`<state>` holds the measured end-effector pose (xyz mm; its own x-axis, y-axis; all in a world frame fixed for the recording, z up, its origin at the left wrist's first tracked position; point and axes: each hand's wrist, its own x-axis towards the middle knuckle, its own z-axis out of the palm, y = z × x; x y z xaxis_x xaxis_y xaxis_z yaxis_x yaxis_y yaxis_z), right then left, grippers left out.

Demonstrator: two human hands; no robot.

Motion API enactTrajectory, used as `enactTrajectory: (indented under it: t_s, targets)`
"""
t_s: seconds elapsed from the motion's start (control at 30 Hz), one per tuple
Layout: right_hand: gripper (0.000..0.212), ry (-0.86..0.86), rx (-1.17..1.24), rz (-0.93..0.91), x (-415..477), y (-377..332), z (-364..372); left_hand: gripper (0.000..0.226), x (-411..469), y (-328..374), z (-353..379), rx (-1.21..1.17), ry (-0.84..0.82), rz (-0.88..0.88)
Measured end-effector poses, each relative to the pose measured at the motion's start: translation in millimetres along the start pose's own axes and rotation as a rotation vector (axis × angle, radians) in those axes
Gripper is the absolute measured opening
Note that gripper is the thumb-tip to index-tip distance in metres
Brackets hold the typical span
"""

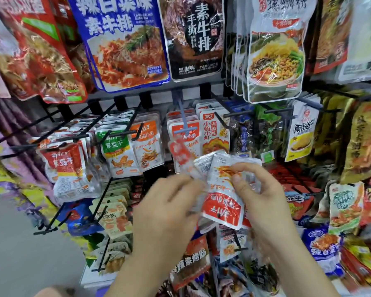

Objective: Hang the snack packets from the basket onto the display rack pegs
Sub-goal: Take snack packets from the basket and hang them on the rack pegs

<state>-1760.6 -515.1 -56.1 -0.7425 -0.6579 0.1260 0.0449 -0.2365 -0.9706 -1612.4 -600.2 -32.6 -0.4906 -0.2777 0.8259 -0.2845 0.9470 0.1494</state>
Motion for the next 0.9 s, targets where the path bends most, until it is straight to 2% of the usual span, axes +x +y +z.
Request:
enactTrajectory:
  t_s: [0.07,0.17,0.2,0.27,0.37,0.43,0.47,0.53,0.57,0.63,0.67,0.8,0.9]
  targets:
    - [0.021,0.011,0.019,0.041,-4,-1,6,0.022,-8,0,8,0.087,-0.099,0.159]
    - [0.026,-0.002,0.099,0.11,-10,-7,14,0.029,-10,2,9,0.123,-0.239,0.191]
    - [0.021,-0.006,0.071,0.086,-10,-6,16,0.032,-9,3,9,0.12,-0.287,0.184]
    - [0.008,0.008,0.008,0.049,-9,-3,17,0.039,-6,5,6,0.086,-0.408,0.154]
    - [0.01,0.011,-0.009,0.056,-4,1,16,0.058,-2,5,-3,-0.069,-0.584,0.08]
    - [0.018,0.009,-0.029,0.04,-3,0,13,0.066,4,5,-10,-0.305,-0.62,-0.108]
    - [0.021,-0.002,-0.037,0.032,-2,0,12,0.062,10,6,-13,-0.42,-0.548,-0.232]
    - [0.022,-0.044,-0.058,0.01,-2,-2,10,0.042,21,1,-10,-0.556,-0.292,-0.479]
    - [0.021,-0.061,-0.081,-0.003,-2,-3,9,0.033,28,-3,-6,-0.599,-0.223,-0.607]
    - [0.019,-0.082,-0.119,-0.037,-2,-5,10,0.038,38,-11,3,-0.688,-0.196,-0.816]
    - [0.018,-0.083,-0.126,-0.05,-1,-4,10,0.041,41,-13,7,-0.724,-0.174,-0.881]
    - [0.013,-0.053,-0.157,-0.129,1,-1,12,0.022,49,-12,12,-0.792,-0.026,-0.98]
    - [0.01,-0.044,-0.191,-0.141,5,0,12,0.027,52,-16,15,-0.87,0.006,-1.033]
